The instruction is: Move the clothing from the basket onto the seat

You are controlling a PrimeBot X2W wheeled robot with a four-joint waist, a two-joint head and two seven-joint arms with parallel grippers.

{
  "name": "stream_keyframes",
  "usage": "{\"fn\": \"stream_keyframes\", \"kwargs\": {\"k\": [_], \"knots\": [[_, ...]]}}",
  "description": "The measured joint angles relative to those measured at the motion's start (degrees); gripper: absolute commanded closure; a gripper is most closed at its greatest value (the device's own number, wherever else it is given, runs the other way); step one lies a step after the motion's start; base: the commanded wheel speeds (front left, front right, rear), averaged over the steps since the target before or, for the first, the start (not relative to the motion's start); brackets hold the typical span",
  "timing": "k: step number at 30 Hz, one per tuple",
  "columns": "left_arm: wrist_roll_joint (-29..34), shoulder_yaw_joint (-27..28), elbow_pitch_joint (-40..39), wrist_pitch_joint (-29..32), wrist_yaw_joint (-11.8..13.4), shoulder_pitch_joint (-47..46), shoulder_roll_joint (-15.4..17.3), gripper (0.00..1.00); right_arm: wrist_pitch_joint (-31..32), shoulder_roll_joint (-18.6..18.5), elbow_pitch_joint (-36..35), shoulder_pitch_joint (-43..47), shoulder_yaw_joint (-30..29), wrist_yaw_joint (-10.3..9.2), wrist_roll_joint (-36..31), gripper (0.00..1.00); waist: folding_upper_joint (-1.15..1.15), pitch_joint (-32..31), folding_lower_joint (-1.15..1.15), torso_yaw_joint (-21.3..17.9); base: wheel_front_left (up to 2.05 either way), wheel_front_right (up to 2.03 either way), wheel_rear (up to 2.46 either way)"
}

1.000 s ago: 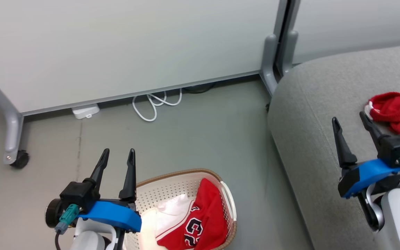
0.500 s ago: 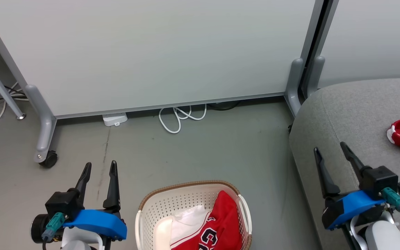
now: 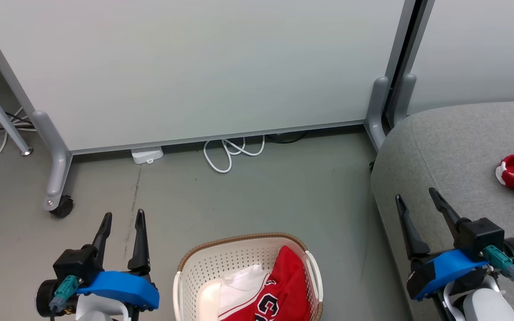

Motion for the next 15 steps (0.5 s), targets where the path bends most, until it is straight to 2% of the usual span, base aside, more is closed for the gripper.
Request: {"fn": "stream_keyframes", "kwargs": {"k": [15], "knots": [[-0.44,-0.29,0.41,0.0,-0.01,0.0,-0.05,0.0,0.2,0.2,-0.2,0.2,0.6,0.0,0.33,0.0,0.0,0.67,0.0,-0.63,0.0,0.0,0.0]]}}
